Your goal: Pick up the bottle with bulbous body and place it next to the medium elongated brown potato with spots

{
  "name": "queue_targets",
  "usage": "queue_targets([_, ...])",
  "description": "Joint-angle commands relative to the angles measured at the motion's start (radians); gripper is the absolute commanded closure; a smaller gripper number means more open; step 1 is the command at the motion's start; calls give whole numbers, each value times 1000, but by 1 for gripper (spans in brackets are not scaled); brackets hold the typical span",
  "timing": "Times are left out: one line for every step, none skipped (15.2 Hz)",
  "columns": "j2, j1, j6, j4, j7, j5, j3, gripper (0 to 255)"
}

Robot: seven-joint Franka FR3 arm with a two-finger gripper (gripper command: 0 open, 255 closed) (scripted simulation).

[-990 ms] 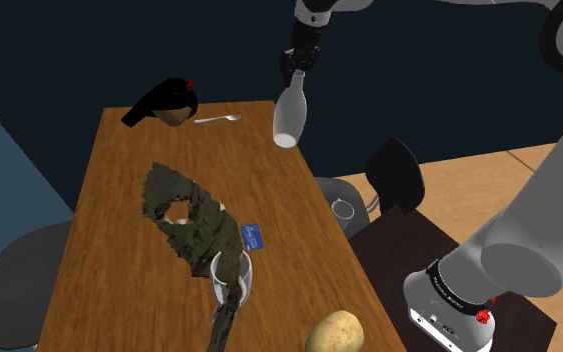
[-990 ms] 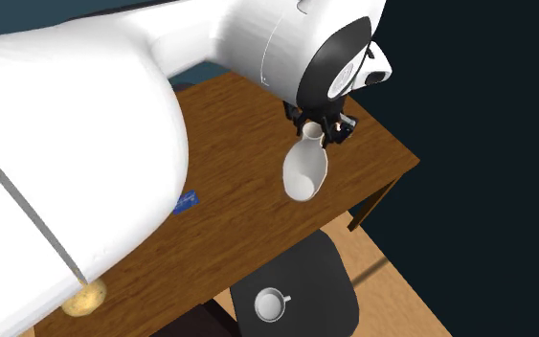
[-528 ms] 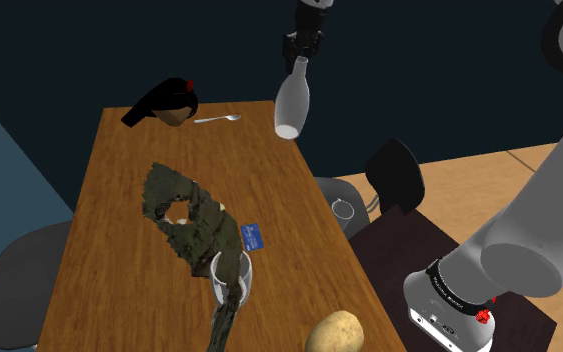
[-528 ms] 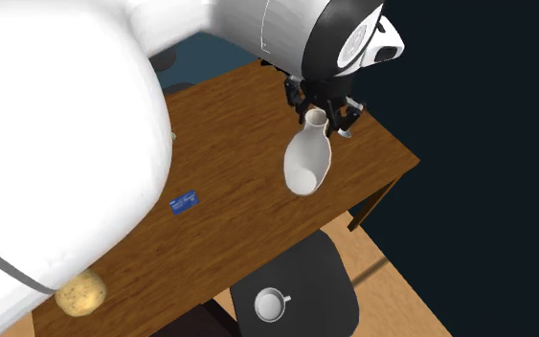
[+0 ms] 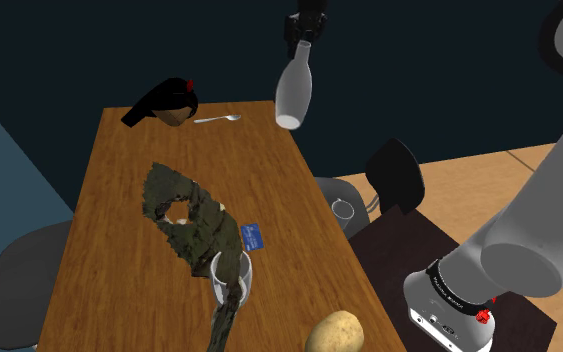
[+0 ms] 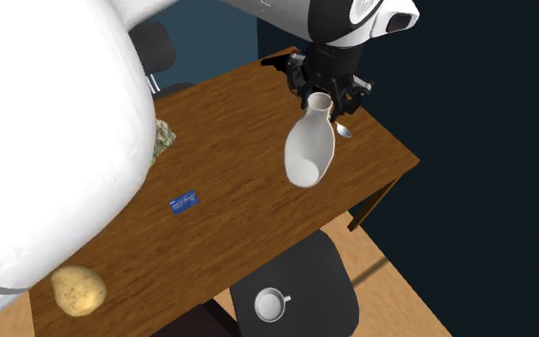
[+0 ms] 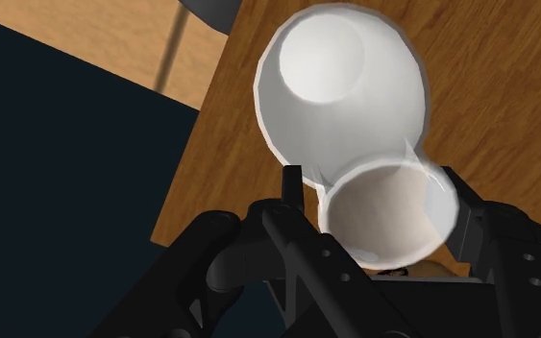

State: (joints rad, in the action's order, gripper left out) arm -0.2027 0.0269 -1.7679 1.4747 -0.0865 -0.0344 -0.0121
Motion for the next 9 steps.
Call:
queue_targets([-3, 0, 30, -33, 1, 0, 0, 255])
queue_targets([-6, 0, 45, -51, 1, 0, 0, 255])
queue_targets([-9, 0, 60, -69, 2, 0, 0, 255])
queue_targets([-12, 0, 75, -87, 2, 0, 0, 255])
queue_targets([-16, 0, 90, -106, 3, 0, 0, 255])
queue_targets([-20, 0, 105, -126, 3, 1, 0, 255])
queue_targets([-25, 0, 121, -146, 4, 1, 0, 255])
queue_targets([-30, 0, 137, -166, 4, 1, 0, 255])
queue_targets([-35, 0, 153, -188, 5, 1, 0, 255])
